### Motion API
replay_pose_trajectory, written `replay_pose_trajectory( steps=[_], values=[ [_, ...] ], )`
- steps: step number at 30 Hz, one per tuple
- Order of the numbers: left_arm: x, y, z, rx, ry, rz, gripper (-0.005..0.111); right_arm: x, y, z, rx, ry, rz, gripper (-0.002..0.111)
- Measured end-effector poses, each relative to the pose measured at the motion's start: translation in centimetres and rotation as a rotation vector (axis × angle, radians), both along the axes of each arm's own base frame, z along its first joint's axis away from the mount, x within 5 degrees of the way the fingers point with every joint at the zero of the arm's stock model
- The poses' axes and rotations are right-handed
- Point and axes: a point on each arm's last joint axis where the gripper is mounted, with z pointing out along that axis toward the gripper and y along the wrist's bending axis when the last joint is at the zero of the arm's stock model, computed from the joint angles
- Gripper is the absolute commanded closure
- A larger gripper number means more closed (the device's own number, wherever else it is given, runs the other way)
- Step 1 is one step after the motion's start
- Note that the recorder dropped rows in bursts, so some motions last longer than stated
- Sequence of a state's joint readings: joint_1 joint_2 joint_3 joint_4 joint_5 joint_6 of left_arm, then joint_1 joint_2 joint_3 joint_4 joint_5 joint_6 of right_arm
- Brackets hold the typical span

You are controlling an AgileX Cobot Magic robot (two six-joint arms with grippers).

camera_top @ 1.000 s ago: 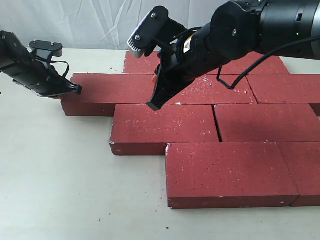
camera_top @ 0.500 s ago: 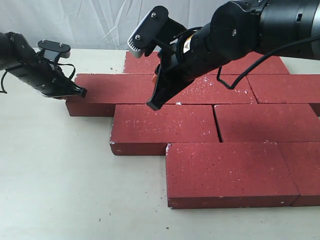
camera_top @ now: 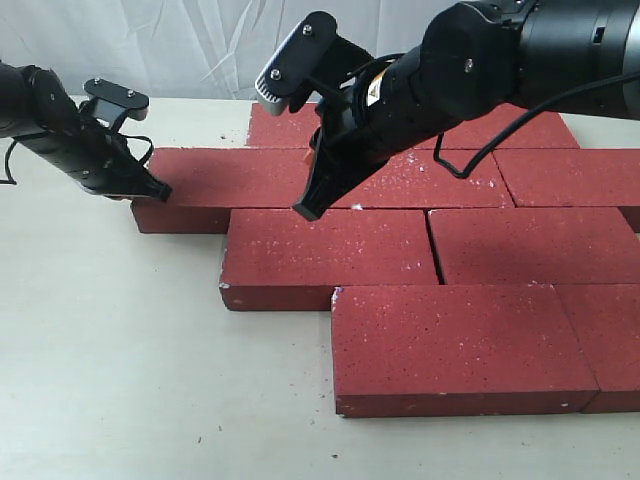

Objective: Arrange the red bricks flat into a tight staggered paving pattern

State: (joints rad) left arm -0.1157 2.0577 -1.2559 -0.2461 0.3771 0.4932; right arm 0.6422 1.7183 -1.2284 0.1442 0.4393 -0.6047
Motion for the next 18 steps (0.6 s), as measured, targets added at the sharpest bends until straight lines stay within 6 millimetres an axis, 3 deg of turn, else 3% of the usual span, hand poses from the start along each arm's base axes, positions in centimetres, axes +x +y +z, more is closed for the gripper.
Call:
replay_pose_trajectory(
  steps=[8, 12, 18],
  values=[
    [0.2, 2.7, 0.4, -0.021, 0.005, 0.101, 0.107, 0.0, 0.0, 0.0, 0.000, 0.000, 0.000, 0.109],
    [0.2, 3.0, 0.7, -0.022, 0.002, 0.107, 0.107, 0.0, 0.0, 0.0, 0.000, 0.000, 0.000, 0.109],
    [-0.5, 2.9, 4.4, -0.048, -0.046, 0.111, 0.107, 0.0, 0.1, 0.1, 0.040, 0.019, -0.030, 0.109]
  ],
)
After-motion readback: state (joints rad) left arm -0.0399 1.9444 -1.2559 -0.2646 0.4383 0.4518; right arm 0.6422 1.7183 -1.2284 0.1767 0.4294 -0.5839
